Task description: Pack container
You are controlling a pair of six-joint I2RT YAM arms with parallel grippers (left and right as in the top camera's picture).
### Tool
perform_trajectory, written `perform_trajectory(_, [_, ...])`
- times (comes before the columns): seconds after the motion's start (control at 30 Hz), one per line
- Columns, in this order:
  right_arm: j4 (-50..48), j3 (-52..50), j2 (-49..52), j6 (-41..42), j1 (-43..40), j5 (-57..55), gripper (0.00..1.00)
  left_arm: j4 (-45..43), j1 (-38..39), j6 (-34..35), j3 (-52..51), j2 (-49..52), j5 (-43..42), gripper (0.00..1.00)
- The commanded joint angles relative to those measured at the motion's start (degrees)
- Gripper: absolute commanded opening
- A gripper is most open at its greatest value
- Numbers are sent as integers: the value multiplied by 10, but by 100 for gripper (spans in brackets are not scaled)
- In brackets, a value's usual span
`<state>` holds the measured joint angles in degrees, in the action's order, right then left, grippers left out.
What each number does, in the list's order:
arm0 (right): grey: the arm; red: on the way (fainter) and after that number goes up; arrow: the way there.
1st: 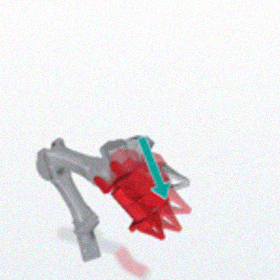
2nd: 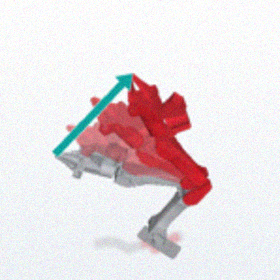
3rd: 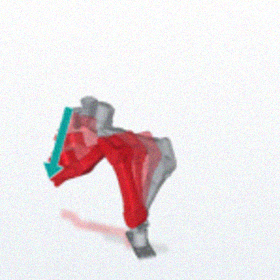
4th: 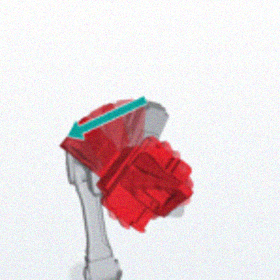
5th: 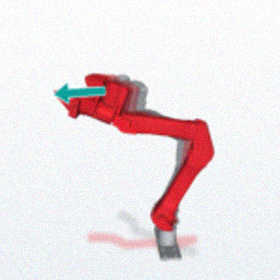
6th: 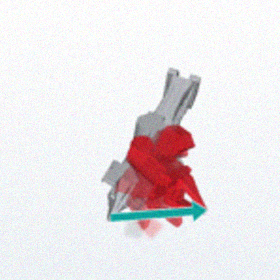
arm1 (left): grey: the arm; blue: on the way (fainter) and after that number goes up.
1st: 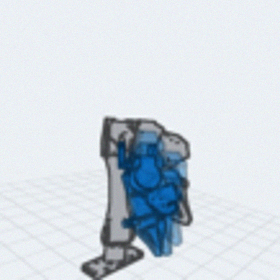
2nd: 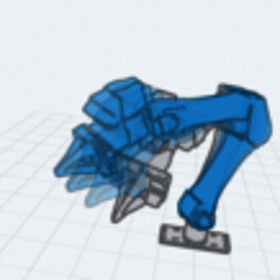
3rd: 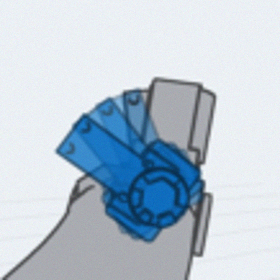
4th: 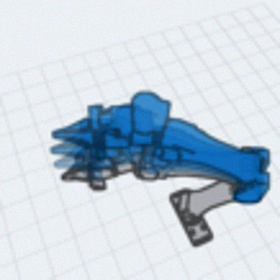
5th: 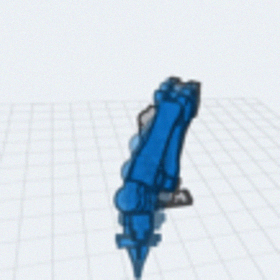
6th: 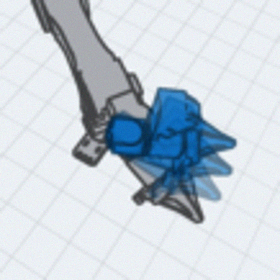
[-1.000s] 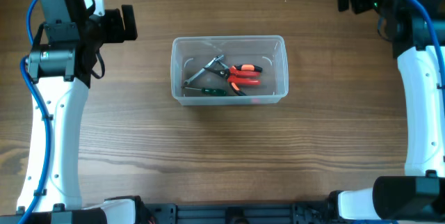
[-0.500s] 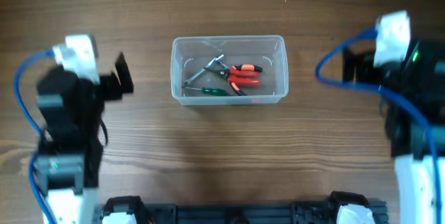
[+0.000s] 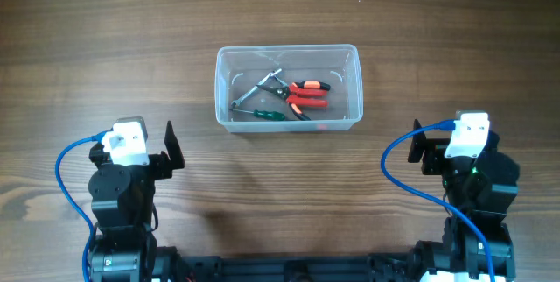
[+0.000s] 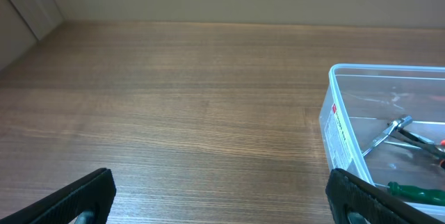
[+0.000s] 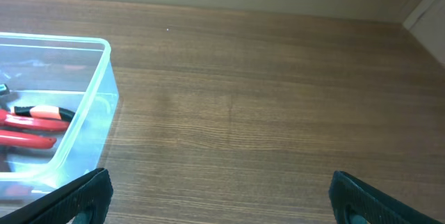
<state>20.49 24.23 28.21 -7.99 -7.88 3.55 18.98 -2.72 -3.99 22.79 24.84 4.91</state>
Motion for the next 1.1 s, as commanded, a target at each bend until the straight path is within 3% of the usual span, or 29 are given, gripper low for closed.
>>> perform_trajectory(0.0, [-2, 2, -6, 10, 0, -10, 100, 4, 0, 1, -4, -5, 8, 100])
perform_trajectory(0.33, [3, 2, 12, 9, 0, -10, 100, 159, 0, 1, -4, -5, 8, 100])
perform_trajectory(0.53, [18, 2, 7, -9, 0, -43, 100, 195, 0, 1, -4, -5, 8, 100])
perform_trajectory(0.6, [69, 2, -40, -14, 8, -61, 100, 195, 0, 1, -4, -5, 8, 100])
perform_trajectory(0.77, [141, -13, -200, 74, 50, -54, 100, 195, 0, 1, -4, -5, 8, 100])
perform_trajectory(0.83, [99, -48, -246, 82, 56, -52, 100, 195, 0, 1, -4, -5, 8, 100])
perform_trajectory(1.03, [-273, -239, -281, 114, 82, -65, 100, 195, 0, 1, -4, -5, 8, 100])
perform_trajectory(1.07, [-258, -239, -281, 147, 88, -89, 100, 195, 0, 1, -4, -5, 8, 100])
